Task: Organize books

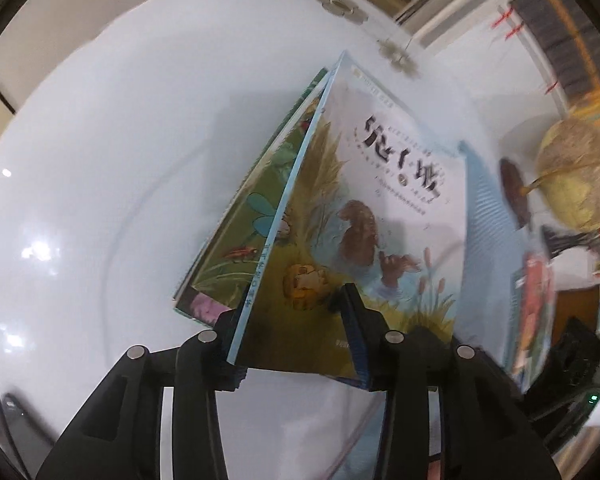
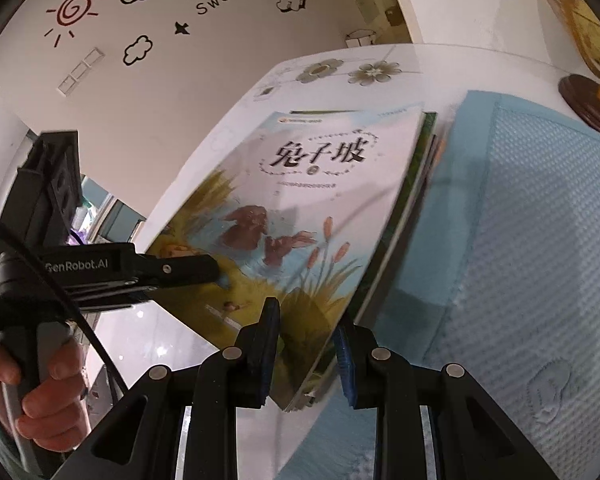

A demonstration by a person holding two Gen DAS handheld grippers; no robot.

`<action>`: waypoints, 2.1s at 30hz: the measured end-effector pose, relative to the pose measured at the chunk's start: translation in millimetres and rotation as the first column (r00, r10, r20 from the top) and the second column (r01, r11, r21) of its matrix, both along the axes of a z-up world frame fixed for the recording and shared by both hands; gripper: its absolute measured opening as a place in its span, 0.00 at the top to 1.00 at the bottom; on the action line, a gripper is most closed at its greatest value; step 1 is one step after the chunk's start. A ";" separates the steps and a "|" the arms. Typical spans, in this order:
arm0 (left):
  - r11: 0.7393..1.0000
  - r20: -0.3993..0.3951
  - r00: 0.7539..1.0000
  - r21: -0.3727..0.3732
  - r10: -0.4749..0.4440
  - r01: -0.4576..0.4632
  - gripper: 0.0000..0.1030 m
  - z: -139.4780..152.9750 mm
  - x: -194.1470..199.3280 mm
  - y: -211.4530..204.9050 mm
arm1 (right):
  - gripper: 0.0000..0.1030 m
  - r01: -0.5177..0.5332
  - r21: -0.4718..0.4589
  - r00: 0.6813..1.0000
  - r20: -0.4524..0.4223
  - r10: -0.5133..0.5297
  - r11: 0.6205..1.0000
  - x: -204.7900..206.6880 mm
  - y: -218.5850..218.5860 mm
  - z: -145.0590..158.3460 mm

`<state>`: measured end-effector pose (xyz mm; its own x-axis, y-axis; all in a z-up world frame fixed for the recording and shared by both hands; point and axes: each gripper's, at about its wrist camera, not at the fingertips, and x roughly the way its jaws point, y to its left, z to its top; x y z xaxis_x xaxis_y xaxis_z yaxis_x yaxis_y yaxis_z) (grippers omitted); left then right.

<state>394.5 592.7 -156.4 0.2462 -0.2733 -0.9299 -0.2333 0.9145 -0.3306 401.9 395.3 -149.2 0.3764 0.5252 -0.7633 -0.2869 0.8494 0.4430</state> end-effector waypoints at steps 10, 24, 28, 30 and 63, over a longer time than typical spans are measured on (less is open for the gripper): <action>0.933 -0.028 0.999 0.360 0.038 -0.025 0.57 22.8 -7.2 6.9 | 0.75 0.011 -0.001 1.000 -0.011 -0.011 1.000 -15.9 -22.2 -7.1; 0.962 0.059 0.978 0.201 -0.201 0.185 0.57 45.4 -89.7 -171.2 | 0.73 0.021 0.045 0.994 -0.105 -0.017 0.999 -130.5 -223.2 10.3; 0.954 0.081 0.957 0.141 -0.279 0.266 0.57 47.0 -96.8 -257.3 | 0.73 0.059 0.020 0.993 -0.106 -0.057 0.998 -153.1 -293.9 19.2; 0.940 0.091 0.939 0.119 -0.330 0.319 0.57 48.9 -95.9 -308.9 | 0.72 0.097 0.012 0.990 -0.102 -0.096 0.995 -162.8 -333.9 25.7; 0.844 0.125 0.837 0.155 -0.532 0.514 0.56 20.2 -36.3 -560.4 | 0.42 0.298 -0.116 0.950 -0.063 -0.306 0.948 -110.8 -546.9 9.0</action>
<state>358.2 32.3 -136.2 0.2404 -0.3009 -0.9229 0.3363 0.9177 -0.2115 291.2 -151.6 -140.3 0.4410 0.3125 -0.8413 0.0226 0.9333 0.3585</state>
